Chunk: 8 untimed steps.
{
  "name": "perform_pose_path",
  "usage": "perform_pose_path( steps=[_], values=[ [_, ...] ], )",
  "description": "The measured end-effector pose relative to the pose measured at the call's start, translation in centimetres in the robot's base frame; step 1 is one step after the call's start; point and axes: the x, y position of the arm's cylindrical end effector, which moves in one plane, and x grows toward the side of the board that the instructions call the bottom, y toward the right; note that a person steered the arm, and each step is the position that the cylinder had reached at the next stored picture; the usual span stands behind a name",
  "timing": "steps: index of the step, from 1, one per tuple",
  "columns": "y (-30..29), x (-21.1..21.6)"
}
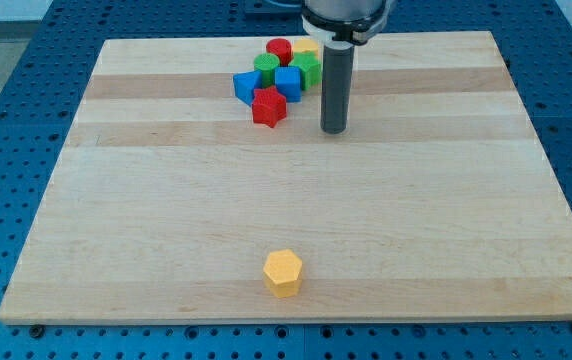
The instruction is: Move your arm to the bottom of the yellow hexagon
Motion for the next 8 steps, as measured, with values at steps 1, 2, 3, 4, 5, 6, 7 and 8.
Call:
perform_pose_path(
  steps=[1, 2, 3, 4, 5, 6, 7, 8],
  values=[
    [-2.5, 0.0],
    [-4.9, 0.2],
    [-4.9, 0.5],
    [-6.8, 11.5],
    [-9.2, 17.3],
    [-11.4, 17.6],
    [-12.9, 19.0],
    [-13.0, 23.6]
  ],
)
